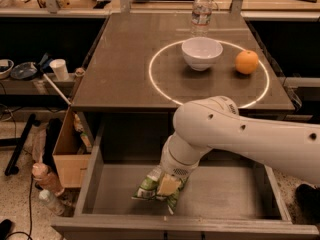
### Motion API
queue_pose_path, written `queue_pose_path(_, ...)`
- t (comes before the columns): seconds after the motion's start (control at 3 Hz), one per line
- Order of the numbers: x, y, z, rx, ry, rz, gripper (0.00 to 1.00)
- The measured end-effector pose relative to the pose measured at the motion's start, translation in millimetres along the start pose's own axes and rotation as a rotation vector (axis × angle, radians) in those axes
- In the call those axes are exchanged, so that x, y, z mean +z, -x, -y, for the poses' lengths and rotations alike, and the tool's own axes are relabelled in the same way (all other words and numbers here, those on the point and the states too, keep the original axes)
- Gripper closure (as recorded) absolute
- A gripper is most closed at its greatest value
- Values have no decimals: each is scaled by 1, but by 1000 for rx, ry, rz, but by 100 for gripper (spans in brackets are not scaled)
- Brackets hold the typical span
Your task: Place green jalapeno chip bag into top drawer
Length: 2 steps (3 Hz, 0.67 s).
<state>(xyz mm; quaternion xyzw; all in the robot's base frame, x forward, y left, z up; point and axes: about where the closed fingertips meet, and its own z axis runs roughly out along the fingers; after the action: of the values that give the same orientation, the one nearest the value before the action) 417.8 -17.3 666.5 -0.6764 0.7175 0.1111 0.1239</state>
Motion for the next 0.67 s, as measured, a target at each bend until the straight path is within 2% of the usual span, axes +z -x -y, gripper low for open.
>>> queue_pose_path(0.33,6,-2,-3,4,12,-7,100)
queue_pose_path(0.67,6,-2,-3,4,12,-7,86)
